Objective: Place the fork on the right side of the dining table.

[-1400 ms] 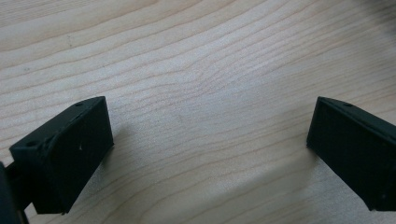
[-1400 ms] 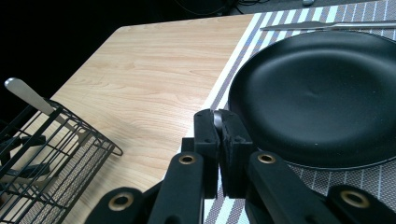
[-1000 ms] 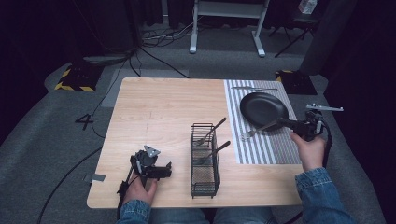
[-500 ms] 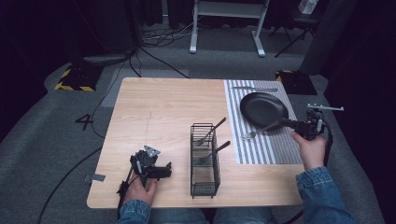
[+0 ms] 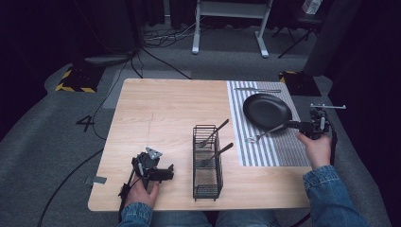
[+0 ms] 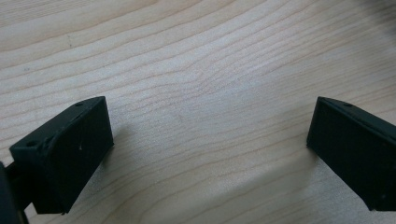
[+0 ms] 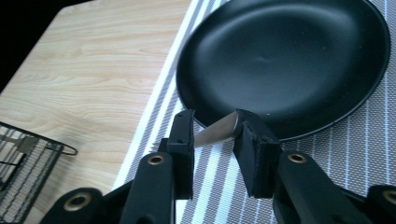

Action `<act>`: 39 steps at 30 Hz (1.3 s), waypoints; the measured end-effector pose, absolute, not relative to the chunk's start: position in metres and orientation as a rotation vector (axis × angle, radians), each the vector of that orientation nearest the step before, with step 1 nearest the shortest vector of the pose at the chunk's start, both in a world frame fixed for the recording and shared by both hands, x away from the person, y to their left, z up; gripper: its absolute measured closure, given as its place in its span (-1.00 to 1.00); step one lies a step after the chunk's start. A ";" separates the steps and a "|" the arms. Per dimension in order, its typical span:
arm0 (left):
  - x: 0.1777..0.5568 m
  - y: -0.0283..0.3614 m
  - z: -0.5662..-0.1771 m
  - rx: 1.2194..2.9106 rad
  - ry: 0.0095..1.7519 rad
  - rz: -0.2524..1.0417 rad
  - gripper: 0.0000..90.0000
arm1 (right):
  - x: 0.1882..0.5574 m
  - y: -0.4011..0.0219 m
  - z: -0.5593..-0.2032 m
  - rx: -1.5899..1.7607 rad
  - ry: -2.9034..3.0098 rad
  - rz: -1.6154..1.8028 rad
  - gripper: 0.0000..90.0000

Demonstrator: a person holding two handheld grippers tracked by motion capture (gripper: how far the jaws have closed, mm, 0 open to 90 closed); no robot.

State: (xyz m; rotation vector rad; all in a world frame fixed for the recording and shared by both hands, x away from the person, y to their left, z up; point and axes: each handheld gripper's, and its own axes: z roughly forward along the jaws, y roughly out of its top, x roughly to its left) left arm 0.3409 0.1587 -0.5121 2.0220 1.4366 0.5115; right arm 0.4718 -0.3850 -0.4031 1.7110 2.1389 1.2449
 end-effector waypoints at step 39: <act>0.341 0.159 -0.512 2.023 1.436 0.511 -0.99 | 0.485 -0.412 -0.444 1.881 2.145 1.154 0.31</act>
